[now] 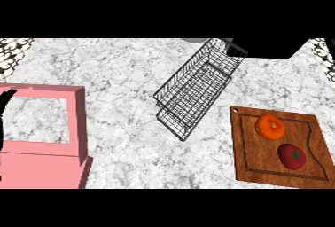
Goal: Pick the tomato from the cutting board and place it in the tiered basket
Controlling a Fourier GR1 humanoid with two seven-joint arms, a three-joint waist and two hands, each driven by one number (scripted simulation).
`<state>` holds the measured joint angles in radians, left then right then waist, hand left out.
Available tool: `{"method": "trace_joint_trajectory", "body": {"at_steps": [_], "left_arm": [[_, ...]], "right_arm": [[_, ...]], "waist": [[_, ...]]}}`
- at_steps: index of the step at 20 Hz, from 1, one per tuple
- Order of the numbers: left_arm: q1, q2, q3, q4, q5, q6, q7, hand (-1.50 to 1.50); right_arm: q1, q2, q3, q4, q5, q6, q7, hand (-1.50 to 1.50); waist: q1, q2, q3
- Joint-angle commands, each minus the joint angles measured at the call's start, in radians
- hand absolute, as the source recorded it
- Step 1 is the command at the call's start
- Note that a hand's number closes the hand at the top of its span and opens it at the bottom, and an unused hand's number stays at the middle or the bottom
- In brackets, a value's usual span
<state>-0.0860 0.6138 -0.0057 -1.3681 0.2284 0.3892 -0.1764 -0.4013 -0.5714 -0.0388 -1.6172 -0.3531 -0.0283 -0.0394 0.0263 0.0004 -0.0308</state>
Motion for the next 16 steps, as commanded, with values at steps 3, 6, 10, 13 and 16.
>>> {"method": "trace_joint_trajectory", "body": {"at_steps": [3,6,10,13,16], "left_arm": [[0.006,-0.03,-0.033,-0.005,0.085,-0.128,0.08,0.0],[0.018,-0.079,-0.119,-0.046,0.131,-0.216,0.144,0.0],[0.038,-0.132,-0.159,-0.085,0.153,-0.208,0.192,0.0],[0.009,-0.131,-0.172,-0.161,0.167,-0.222,0.277,0.0],[0.046,-0.143,-0.171,-0.167,0.162,-0.222,0.278,0.0]], "right_arm": [[0.116,0.057,0.093,-0.141,-0.084,0.176,-0.086,1.5],[0.21,0.096,0.203,-0.222,-0.122,0.317,-0.177,1.5],[0.421,0.098,0.047,0.048,0.097,-0.042,-0.11,-1.5],[0.539,0.117,0.059,-0.029,0.196,-0.06,-0.28,-1.5],[0.581,0.012,-0.005,-0.082,0.225,0.003,-0.345,-1.5]], "waist": [[-0.047,-0.006,0.032],[-0.069,-0.01,0.034],[-0.087,0.001,0.036],[-0.048,-0.004,0.032],[-0.04,-0.005,0.031]]}}
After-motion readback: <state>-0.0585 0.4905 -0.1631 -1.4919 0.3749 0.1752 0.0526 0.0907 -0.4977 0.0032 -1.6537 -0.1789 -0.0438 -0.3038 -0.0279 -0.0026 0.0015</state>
